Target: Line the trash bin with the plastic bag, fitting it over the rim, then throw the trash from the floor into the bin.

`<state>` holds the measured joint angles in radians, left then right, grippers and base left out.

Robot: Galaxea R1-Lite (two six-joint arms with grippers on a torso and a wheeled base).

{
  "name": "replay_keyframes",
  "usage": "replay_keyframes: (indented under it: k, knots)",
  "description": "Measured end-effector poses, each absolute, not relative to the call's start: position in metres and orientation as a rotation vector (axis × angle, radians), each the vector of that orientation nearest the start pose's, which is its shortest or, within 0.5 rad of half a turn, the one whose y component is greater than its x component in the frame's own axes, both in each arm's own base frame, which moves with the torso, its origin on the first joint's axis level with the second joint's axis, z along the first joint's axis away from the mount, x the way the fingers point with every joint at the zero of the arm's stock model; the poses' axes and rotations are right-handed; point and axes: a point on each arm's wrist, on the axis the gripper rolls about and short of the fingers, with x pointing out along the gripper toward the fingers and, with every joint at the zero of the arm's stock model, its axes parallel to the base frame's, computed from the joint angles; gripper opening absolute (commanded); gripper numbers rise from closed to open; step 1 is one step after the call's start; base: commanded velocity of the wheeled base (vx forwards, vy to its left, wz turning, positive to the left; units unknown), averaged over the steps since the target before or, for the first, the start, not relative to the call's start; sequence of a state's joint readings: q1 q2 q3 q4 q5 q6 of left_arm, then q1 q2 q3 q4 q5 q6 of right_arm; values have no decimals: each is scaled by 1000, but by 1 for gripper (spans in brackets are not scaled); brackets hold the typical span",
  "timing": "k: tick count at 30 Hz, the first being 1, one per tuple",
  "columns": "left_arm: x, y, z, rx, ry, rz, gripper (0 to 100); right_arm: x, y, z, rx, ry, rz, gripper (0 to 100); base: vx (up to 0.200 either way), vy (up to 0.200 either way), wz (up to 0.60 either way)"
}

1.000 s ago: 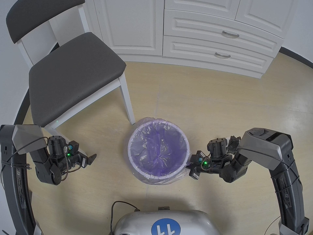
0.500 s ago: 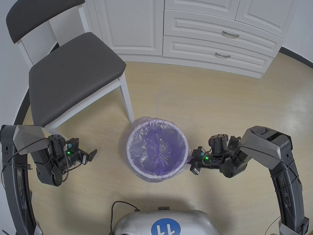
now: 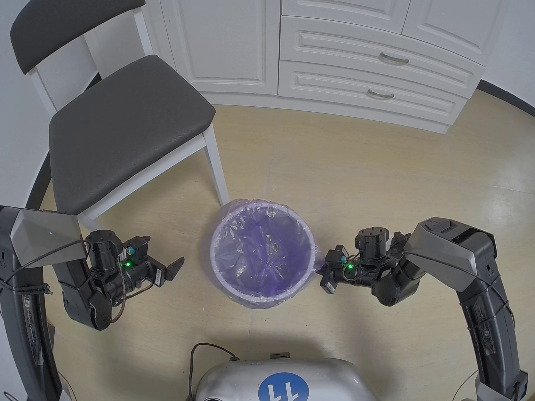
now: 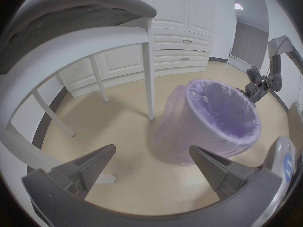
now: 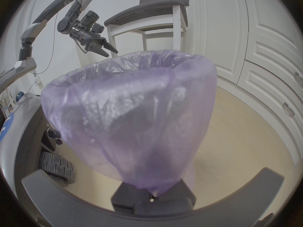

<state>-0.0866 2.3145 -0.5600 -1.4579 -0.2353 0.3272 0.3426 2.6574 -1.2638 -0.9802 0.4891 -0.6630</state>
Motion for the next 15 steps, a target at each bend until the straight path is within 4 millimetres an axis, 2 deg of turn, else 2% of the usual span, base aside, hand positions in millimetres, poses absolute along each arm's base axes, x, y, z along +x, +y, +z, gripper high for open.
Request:
replay_keyframes:
  k: [6, 15]
  knots:
    - [330, -48, 13, 308, 207, -383, 100, 436, 173, -61, -499, 131, 904, 0, 0, 0, 0]
    - [326, -54, 8, 294, 225, -393, 100, 451, 180, -65, -363, 224, 882, 0, 0, 0, 0]
